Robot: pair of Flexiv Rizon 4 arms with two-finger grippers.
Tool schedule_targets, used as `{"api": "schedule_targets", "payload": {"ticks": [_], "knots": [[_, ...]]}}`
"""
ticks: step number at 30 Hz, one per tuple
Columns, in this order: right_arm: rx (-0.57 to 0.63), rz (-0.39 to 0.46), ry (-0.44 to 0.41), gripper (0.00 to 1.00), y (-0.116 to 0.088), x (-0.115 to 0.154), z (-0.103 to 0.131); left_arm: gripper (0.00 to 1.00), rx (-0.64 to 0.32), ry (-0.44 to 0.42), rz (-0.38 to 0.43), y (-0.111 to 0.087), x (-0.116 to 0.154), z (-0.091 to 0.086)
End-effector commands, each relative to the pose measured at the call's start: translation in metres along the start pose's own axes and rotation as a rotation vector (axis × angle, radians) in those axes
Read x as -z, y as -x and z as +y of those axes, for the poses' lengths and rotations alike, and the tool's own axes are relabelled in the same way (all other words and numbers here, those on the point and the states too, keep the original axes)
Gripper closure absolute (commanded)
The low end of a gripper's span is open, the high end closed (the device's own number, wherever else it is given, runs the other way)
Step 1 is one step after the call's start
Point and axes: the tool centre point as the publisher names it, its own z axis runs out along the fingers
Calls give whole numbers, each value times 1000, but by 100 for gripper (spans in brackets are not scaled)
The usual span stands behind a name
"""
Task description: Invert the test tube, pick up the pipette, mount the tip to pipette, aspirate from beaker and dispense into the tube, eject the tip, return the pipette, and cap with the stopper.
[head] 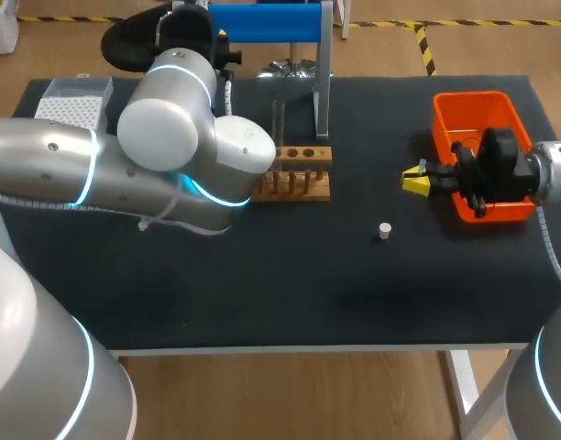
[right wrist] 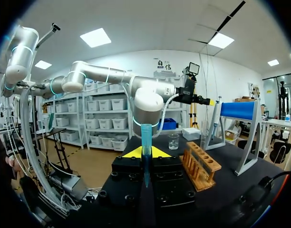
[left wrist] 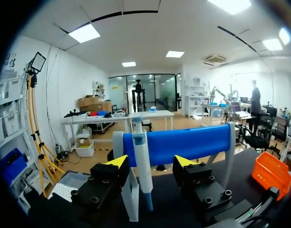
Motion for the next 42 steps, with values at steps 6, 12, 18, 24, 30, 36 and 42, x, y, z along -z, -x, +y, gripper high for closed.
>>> {"api": "schedule_targets", "payload": {"ticks": [6, 12, 18, 24, 30, 36, 42], "knots": [[1, -2, -1, 100, -1, 0, 0, 52, 2, -32, 46, 5, -13, 5], [1, -2, -1, 100, -1, 0, 0, 55, 9, -40, 65, 8, -19, 5], [1, -2, -1, 100, -1, 0, 0, 56, 37, -64, 90, 11, -26, 4], [1, -2, -1, 100, -1, 0, 0, 56, 48, -64, 88, 9, -34, 5], [1, -2, -1, 100, -1, 0, 0, 56, 50, -64, 93, 8, -42, 4], [1, -2, -1, 100, -1, 0, 0, 58, 49, -58, 95, 7, -48, 6], [1, -2, -1, 100, -1, 0, 0, 61, 41, -46, 90, 6, -53, 6]]}}
